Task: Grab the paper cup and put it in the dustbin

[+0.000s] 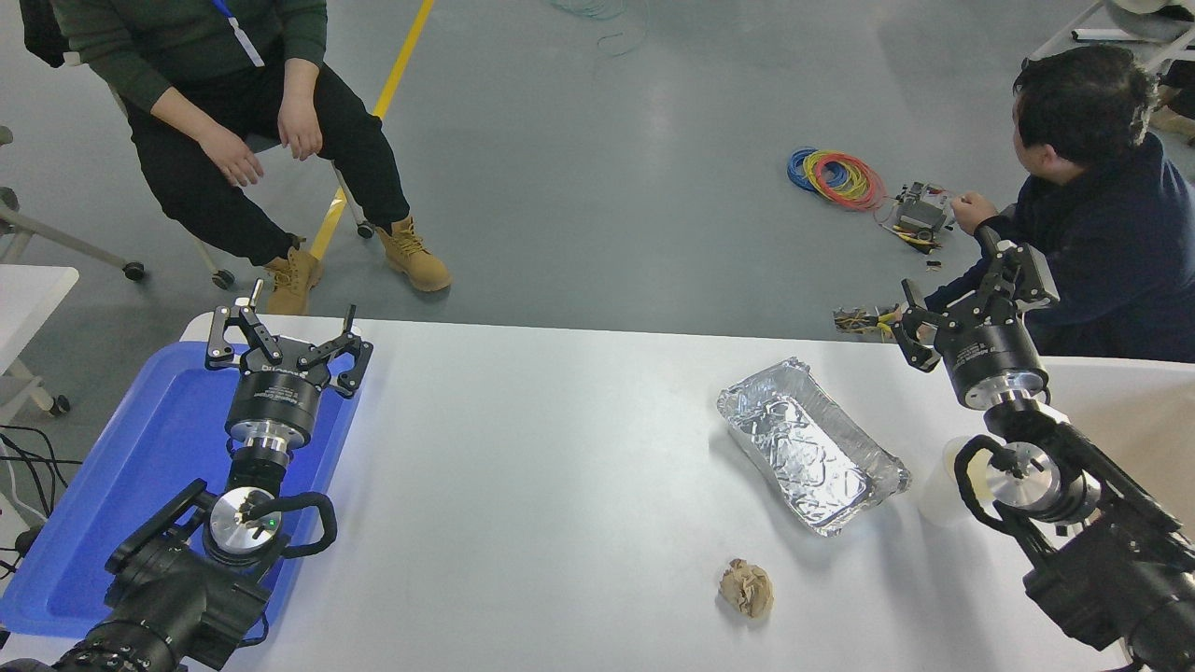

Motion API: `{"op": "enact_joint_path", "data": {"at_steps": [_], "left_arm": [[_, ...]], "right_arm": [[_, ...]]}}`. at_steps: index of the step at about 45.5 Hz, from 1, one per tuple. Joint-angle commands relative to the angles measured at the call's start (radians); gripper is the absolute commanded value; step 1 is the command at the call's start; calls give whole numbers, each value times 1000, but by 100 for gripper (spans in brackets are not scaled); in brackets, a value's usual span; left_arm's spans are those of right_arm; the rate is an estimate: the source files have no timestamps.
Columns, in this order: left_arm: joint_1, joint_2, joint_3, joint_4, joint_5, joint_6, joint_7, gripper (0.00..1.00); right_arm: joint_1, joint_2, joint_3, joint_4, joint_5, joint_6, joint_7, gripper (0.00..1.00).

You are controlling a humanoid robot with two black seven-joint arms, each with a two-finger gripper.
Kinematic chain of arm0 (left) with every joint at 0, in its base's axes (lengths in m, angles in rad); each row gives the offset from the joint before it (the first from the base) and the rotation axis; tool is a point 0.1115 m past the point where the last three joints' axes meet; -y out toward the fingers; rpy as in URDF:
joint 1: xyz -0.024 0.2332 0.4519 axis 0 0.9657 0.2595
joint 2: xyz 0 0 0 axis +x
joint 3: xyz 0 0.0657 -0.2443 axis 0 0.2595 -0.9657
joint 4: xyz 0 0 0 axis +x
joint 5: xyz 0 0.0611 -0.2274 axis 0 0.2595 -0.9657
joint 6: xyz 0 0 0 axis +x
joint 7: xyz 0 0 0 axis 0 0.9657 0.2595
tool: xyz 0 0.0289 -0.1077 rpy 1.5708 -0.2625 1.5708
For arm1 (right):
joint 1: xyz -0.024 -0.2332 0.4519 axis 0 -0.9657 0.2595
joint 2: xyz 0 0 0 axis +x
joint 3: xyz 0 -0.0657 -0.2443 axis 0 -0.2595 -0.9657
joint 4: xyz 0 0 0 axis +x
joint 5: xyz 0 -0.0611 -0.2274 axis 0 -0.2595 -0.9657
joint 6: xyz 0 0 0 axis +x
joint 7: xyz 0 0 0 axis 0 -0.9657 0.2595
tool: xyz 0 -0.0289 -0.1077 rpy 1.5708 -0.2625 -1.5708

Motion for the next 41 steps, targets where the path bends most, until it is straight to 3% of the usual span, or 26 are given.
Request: {"op": "enact_joint_path", "data": {"at_steps": [1,19,41], "left_arm": [[0,0,0,0,0,0,0,100],[0,0,0,0,0,0,0,100],[0,0,1,0,0,0,0,100]], "right_arm": [[-3,-23,-4,0,-1,-1,-1,100],[25,-49,-65,-12,-1,-6,-1,100],[160,-239,-320,-20,1,-7,-1,100]]}}
